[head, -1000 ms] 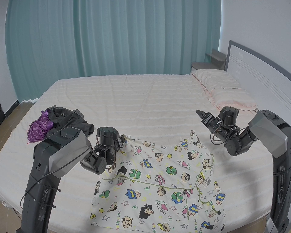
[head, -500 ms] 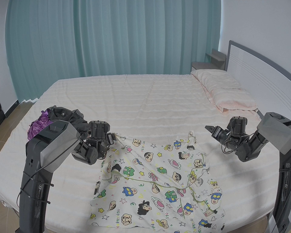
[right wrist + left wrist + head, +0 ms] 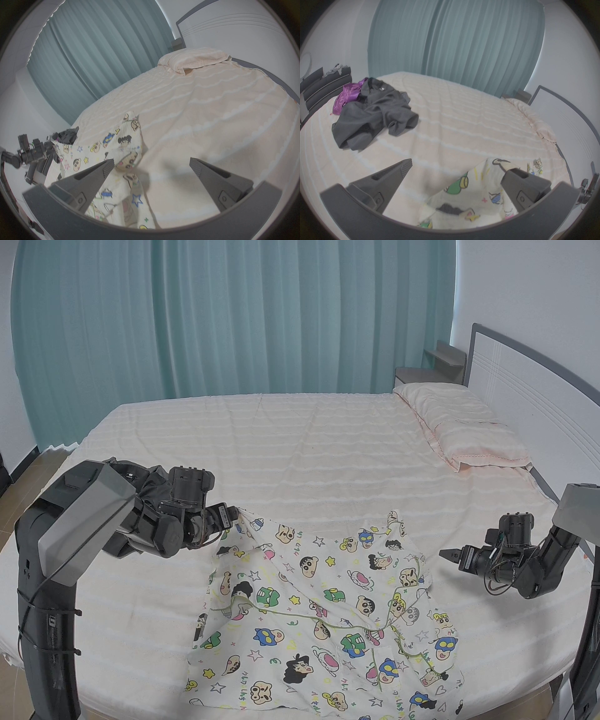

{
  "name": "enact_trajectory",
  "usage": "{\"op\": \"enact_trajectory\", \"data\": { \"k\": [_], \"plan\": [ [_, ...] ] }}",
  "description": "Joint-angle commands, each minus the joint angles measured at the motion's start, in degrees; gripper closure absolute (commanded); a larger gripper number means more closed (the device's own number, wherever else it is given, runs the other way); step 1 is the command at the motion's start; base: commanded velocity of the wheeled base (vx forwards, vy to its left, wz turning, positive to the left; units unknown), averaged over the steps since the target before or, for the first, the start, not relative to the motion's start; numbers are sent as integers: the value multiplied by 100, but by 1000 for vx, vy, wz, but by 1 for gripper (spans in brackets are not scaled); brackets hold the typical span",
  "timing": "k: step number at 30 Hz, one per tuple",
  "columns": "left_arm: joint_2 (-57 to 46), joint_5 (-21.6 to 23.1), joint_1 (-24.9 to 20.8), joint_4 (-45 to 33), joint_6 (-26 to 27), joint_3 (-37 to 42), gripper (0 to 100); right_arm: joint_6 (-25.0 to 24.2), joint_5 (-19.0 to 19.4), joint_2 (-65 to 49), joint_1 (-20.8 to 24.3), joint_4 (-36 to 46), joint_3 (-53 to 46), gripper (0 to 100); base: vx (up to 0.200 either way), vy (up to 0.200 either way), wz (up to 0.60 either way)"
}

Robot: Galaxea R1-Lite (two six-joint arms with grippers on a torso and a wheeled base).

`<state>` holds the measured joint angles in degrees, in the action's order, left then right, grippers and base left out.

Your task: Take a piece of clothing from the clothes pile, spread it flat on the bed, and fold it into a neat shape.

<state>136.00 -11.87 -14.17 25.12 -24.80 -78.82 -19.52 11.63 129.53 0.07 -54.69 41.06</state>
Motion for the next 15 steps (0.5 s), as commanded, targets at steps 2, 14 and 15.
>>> {"op": "enact_trajectory", "data": {
  "k": [2, 14, 15],
  "plan": [
    [-574, 818, 230, -755, -245, 7, 0, 387, 173, -120, -60, -24, -450, 0, 0, 0, 0],
    [-601, 1284, 292, -1010, -1124, -406, 0, 581, 191, -77, -34, -24, -669, 0, 0, 0, 0],
    [-627, 1284, 309, -1018, -1133, -362, 0, 669, 199, -59, -34, -24, -713, 0, 0, 0, 0]
  ]
}}
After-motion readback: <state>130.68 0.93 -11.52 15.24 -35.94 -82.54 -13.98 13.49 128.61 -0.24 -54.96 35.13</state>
